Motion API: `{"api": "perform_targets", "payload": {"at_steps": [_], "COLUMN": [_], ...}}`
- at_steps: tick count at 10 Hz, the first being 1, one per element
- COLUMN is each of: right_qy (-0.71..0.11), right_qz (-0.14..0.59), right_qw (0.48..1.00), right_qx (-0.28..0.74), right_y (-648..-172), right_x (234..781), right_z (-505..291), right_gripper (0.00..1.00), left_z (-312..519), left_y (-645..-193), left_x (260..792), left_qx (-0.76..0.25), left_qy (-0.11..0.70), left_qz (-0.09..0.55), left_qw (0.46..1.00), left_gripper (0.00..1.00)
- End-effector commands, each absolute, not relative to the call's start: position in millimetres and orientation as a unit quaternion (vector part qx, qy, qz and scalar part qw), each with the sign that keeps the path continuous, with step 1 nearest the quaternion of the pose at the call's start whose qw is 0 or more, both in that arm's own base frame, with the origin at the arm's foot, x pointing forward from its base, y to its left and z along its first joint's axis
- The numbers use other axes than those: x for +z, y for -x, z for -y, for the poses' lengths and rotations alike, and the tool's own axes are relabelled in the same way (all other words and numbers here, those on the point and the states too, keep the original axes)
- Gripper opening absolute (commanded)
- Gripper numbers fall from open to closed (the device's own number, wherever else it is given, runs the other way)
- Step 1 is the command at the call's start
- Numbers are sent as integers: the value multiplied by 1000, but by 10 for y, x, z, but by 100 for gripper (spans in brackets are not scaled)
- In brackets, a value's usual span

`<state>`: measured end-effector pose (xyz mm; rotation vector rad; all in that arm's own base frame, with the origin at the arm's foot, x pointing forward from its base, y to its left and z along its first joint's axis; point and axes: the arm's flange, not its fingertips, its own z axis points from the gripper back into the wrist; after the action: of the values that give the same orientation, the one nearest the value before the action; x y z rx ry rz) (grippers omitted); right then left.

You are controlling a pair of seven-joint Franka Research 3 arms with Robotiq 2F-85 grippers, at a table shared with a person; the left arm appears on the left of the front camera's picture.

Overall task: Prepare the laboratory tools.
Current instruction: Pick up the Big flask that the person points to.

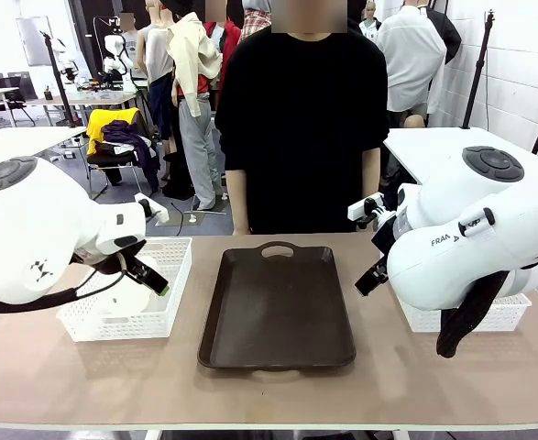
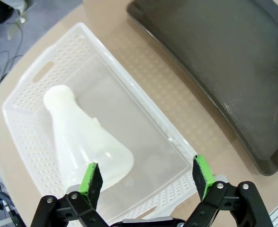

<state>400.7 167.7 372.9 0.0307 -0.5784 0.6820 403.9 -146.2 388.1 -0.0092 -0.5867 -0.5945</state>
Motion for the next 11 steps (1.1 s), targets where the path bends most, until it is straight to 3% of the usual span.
{"api": "perform_targets", "payload": {"at_steps": [1, 4, 6, 7, 11], "right_qy": [-79, -181, -243, -317, -471], "right_qz": [285, 295, 284, 253, 188], "right_qw": [898, 892, 890, 884, 849], "right_qx": [326, 292, 260, 230, 148], "right_y": [-4055, -4147, -4227, -4324, -4430], "right_x": [4051, 4657, 4951, 5042, 4940], "right_z": [-1611, -1444, -1236, -961, -277], "right_gripper": [100, 100, 100, 100, 100], "left_z": [1324, 1086, 968, 853, 547], "left_y": [-3925, -3893, -3894, -3902, -4082], "left_x": [4268, 4812, 5029, 5148, 5121], "left_qx": [-237, -201, -226, -248, -232], "left_qy": [-8, 46, 173, 289, 464], "left_qz": [309, 326, 306, 289, 247], "left_qw": [921, 922, 908, 878, 818], "left_gripper": [100, 100, 100, 100, 100]}}
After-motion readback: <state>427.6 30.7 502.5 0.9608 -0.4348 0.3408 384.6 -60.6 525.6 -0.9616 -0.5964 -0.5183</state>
